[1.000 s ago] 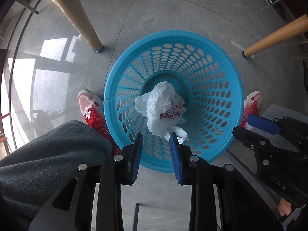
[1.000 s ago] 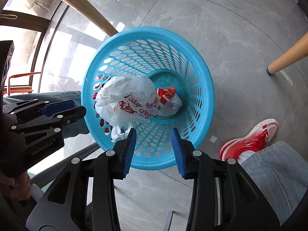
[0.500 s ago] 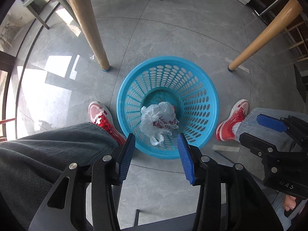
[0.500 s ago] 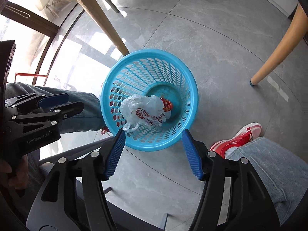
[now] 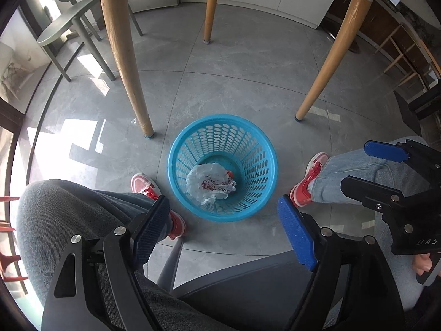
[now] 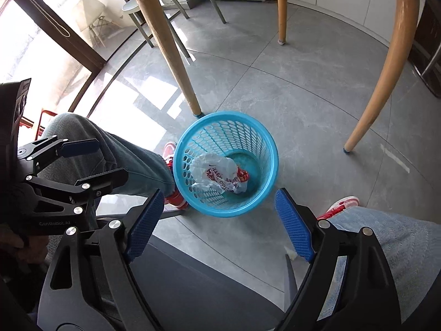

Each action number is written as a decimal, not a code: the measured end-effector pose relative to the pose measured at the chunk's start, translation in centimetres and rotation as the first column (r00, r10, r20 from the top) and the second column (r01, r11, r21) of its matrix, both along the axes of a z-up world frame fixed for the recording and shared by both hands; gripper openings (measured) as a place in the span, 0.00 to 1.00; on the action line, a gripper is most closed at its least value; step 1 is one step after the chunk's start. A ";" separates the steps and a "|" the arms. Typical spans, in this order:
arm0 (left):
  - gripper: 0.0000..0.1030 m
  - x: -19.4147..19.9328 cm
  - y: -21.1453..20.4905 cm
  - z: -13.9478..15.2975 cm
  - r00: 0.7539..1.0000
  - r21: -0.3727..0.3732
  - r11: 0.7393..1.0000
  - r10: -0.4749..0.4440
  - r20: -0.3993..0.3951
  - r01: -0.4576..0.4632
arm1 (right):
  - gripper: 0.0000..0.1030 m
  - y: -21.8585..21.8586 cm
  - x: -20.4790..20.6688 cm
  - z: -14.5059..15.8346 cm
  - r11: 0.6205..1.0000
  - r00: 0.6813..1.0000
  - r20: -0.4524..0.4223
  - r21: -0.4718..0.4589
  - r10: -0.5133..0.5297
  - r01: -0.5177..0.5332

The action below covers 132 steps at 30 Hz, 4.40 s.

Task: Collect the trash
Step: 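Raise both tools back toward the table, then grasp the clear plastic wrapper with the right tool, then carry the clear wrapper down over the blue wastebasket with the right tool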

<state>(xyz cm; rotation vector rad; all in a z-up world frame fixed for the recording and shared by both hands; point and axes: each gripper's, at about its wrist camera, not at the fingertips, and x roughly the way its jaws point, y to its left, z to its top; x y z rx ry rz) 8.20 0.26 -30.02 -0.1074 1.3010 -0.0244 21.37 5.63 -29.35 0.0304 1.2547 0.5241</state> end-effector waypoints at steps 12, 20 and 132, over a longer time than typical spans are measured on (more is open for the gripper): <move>0.79 -2.3 -1.1 9.6 0.979 -0.027 0.996 -0.082 0.187 0.088 | 0.81 0.0 -2.1 10.3 0.995 0.981 0.190 0.076 0.047 -0.062; 0.80 -1.8 -1.2 16.7 0.935 -0.038 0.994 -0.081 0.346 0.100 | 0.81 -2.2 -2.5 16.4 0.993 0.949 0.316 0.111 -0.003 -0.034; 0.01 -3.4 3.8 15.4 0.917 -0.191 0.981 0.114 0.382 -0.043 | 0.32 -1.9 -9.1 17.0 0.979 0.895 0.446 0.175 0.016 -0.105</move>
